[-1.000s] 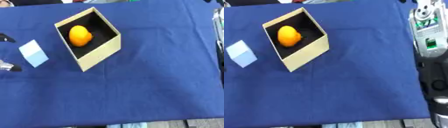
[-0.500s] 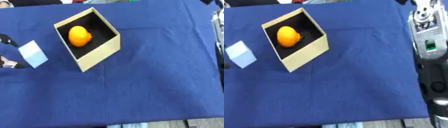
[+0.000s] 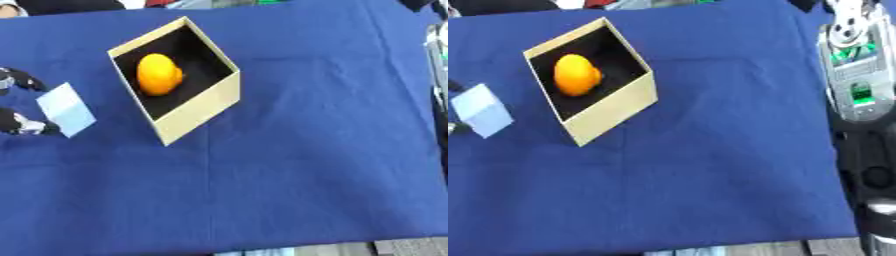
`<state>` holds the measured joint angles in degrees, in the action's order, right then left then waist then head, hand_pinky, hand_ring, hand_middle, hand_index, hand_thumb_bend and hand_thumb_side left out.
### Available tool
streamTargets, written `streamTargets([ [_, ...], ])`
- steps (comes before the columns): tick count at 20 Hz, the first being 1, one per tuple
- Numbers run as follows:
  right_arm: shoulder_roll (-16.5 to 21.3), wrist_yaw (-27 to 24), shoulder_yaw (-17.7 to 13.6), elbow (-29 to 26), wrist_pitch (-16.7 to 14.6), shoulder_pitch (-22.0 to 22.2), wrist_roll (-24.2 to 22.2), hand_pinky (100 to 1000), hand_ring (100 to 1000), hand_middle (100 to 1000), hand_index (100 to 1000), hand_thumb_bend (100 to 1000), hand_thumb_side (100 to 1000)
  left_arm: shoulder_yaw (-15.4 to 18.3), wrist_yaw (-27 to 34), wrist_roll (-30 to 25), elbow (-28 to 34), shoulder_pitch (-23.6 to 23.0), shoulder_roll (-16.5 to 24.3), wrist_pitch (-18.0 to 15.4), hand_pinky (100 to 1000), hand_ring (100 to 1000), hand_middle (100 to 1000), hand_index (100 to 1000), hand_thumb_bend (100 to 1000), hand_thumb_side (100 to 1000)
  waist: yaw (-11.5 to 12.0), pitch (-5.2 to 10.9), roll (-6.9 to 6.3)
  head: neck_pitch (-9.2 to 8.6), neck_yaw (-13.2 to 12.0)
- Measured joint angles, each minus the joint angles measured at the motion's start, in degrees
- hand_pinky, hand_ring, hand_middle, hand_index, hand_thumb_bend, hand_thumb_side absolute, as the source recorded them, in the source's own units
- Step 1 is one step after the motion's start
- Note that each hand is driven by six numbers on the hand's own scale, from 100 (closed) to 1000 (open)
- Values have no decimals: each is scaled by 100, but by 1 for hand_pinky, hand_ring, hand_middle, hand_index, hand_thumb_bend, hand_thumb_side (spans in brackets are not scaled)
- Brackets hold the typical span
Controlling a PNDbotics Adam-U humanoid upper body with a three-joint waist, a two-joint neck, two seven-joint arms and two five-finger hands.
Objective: Pick up objects on the table and place them in the box.
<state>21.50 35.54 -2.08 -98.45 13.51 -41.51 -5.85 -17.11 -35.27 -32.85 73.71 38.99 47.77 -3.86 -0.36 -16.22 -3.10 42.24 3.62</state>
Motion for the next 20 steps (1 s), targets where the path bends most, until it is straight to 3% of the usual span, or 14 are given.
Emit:
streamTargets([
  [10, -2, -45, -5, -5, 16, 20, -17, 914, 1000, 834, 974, 100, 721, -45, -52, -42, -61, 43, -96, -19, 924, 867, 796, 809, 411, 579, -34, -10, -31, -21, -1],
  [20, -53, -54, -36, -41, 36, 48, -42, 916, 1000, 836, 975, 100, 721, -60, 1, -68, -39, 44, -98, 0, 880, 820, 751, 680, 191, 503, -48, -13, -36, -26, -6],
])
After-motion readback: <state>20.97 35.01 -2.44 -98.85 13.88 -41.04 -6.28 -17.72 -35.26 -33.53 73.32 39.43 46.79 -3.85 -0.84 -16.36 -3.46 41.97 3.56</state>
